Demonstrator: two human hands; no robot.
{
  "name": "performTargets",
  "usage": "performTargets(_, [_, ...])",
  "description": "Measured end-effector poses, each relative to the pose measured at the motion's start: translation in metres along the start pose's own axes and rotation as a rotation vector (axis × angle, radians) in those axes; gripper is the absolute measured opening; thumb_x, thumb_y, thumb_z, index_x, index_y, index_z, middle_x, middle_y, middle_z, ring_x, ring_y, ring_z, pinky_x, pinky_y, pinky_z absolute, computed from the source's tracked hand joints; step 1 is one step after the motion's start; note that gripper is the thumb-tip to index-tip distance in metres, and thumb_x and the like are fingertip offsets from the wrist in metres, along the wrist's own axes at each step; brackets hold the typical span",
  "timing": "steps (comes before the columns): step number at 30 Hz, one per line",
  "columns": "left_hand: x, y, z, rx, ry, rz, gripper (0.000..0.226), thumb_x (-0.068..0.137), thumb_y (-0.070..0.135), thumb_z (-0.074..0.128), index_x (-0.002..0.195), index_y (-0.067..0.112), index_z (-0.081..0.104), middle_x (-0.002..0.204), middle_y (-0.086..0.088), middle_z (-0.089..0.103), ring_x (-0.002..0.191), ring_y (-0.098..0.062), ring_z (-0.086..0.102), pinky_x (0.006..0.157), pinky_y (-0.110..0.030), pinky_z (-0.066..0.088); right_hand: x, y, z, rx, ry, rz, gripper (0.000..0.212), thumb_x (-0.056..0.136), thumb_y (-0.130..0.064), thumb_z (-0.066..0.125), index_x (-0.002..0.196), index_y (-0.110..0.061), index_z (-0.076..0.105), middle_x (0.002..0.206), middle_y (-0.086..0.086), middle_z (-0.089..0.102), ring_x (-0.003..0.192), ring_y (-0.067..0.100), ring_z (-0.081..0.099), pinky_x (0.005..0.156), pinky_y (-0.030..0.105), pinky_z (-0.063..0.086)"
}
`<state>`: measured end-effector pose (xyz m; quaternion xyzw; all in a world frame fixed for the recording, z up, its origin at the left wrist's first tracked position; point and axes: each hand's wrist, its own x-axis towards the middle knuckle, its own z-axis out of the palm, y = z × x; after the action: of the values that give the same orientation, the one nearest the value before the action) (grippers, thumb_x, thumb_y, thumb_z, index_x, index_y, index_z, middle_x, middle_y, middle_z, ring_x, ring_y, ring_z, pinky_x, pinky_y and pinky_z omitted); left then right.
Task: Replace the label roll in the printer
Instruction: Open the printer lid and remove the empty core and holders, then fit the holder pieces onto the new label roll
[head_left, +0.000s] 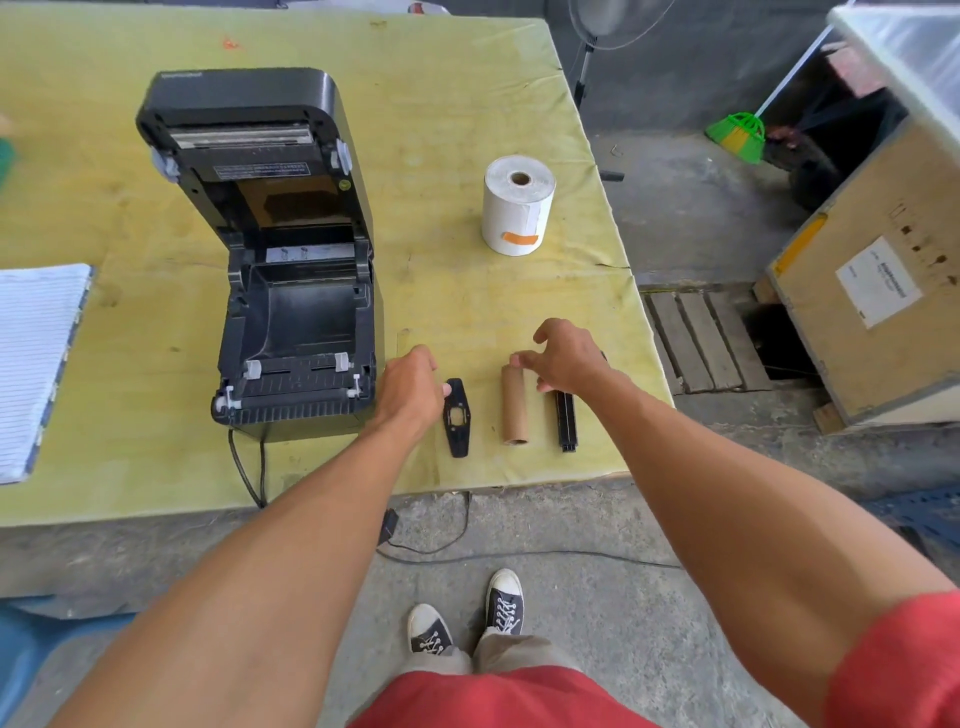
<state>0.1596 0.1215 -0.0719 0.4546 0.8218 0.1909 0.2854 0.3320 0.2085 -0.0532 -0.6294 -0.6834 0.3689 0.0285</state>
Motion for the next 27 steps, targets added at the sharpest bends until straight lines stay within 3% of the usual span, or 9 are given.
performTargets(6, [0.028,0.026,-0.039,0.038,0.059,0.149,0.029,0.092,0.02,0.067,0.119,0.013,0.059,0.111,-0.012,0.067,0.095,-0.025,0.062,0.08,-0.033,0.047,0.006,-0.013,-0.019,0.007,0.127,0.005,0.054,0.091,-0.038,0.068,0.131,-0.006,0.05,0.118,0.02,0.064,0.099,0.036,0.066,0.084,0.039,0.052])
performTargets(11, [0.057,0.057,-0.062,0.105,0.087,0.291,0.03,0.091,0.022,0.067,0.12,0.014,0.061,0.113,-0.01,0.066,0.098,-0.027,0.063,0.084,-0.038,0.052,0.02,-0.018,-0.032,0.007,0.169,0.027,0.052,0.094,-0.034,0.066,0.134,-0.007,0.049,0.132,0.017,0.056,0.116,0.035,0.056,0.083,0.033,0.043])
performTargets(16, [0.1,0.102,-0.068,0.177,0.124,0.434,0.031,0.09,0.021,0.068,0.12,0.014,0.062,0.122,-0.011,0.061,0.104,-0.029,0.061,0.083,-0.037,0.048,0.062,-0.021,-0.044,0.033,0.194,0.025,0.056,0.093,-0.033,0.066,0.14,-0.008,0.047,0.129,0.016,0.06,0.119,0.034,0.055,0.088,0.034,0.044])
performTargets(21, [0.151,0.143,-0.053,0.295,0.062,0.546,0.044,0.091,0.021,0.066,0.132,0.014,0.053,0.134,-0.011,0.048,0.123,-0.031,0.047,0.098,-0.044,0.044,0.114,-0.022,-0.059,0.069,0.159,0.032,0.064,0.093,-0.031,0.067,0.146,-0.007,0.041,0.132,0.015,0.059,0.124,0.033,0.053,0.094,0.036,0.043])
performTargets(27, [0.199,0.179,-0.021,0.59,-0.032,0.57,0.063,0.088,0.037,0.066,0.141,0.012,0.044,0.157,-0.01,0.024,0.143,-0.028,0.022,0.107,-0.047,0.035,0.167,-0.018,-0.066,0.122,0.066,0.059,0.078,0.086,-0.031,0.076,0.148,-0.009,0.035,0.137,0.013,0.055,0.124,0.03,0.053,0.089,0.035,0.045])
